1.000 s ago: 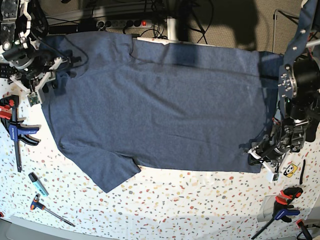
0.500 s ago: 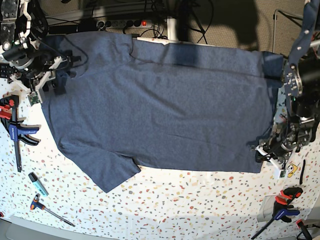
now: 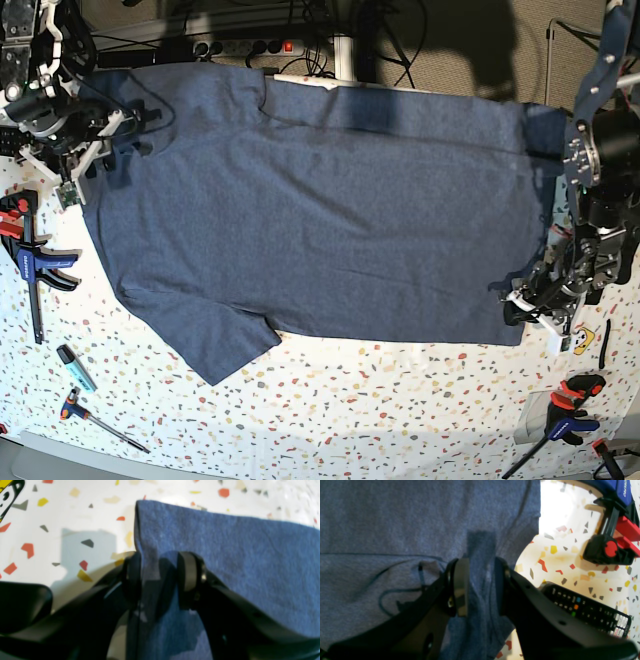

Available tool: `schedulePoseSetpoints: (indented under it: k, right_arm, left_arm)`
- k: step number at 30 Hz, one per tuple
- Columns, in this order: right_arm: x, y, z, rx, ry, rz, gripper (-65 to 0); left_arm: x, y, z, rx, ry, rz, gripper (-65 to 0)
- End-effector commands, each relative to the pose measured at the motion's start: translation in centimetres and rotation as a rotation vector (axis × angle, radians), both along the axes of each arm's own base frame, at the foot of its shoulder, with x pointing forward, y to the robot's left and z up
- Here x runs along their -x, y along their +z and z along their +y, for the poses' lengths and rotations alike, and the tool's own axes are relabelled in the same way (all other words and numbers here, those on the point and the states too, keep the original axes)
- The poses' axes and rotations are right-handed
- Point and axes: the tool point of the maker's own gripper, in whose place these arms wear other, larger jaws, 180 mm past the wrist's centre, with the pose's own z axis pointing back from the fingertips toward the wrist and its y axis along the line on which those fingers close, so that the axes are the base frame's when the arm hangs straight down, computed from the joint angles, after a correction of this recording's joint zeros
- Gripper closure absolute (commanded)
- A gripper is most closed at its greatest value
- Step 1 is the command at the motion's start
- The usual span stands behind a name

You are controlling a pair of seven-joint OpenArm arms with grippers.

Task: Fold the T-shirt properly
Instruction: 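Move the left gripper to the hem corner and grasp it, then move the right gripper to the other hem corner and grasp it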

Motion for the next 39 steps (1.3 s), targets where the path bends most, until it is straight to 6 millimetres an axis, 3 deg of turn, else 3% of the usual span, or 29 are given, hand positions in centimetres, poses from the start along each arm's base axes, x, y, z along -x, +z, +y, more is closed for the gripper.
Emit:
schedulePoseSetpoints:
  k: [1,8,10,15,18,22,27,31,39]
  right_arm:
    - [-0.8,1.2,-0.1,0.012,0.014,-0.04,-17.8]
    - [-1.0,1.4,0.0,0.007,0.02,-0.06,-17.8]
    - [-1.2,1.5,0.1,0.005,0.023,-0.069,-17.8]
    - [-1.5,1.9,0.3,-0.002,0.032,-0.099,-17.8]
    - [-2.3,2.7,0.7,-0.015,0.049,-0.159,-17.8]
    - [-3.5,4.5,1.5,-0.042,0.084,-0.28,-17.8]
    - [-5.3,7.5,2.6,-0.076,0.134,-0.461,-17.8]
    - [-7.1,6.2,0.9,-0.054,0.07,-0.374,-17.8]
    - [-13.9,4.5,-0.3,-0.142,-0.002,-0.349,-17.9]
  left_arm:
    - [-0.8,0.9,-0.3,-0.007,-0.023,-0.002,-23.0]
    - [-0.3,0.4,-0.4,-0.013,-0.034,0.032,-22.9]
    - [-0.2,0.3,-0.4,-0.014,-0.034,0.037,-19.7]
    - [-0.3,0.4,-0.6,-0.009,-0.035,0.031,-3.9]
    - [-0.7,0.8,-0.5,-0.003,-0.025,-0.005,0.0]
    - [-0.9,1.0,-0.5,-0.002,-0.023,-0.02,0.0]
    - [-0.9,1.1,-0.5,-0.005,-0.023,-0.029,0.0]
    - [-0.9,1.0,-0.6,-0.005,-0.025,-0.024,0.0]
    - [-0.8,0.8,-1.0,-0.002,-0.031,-0.017,0.0]
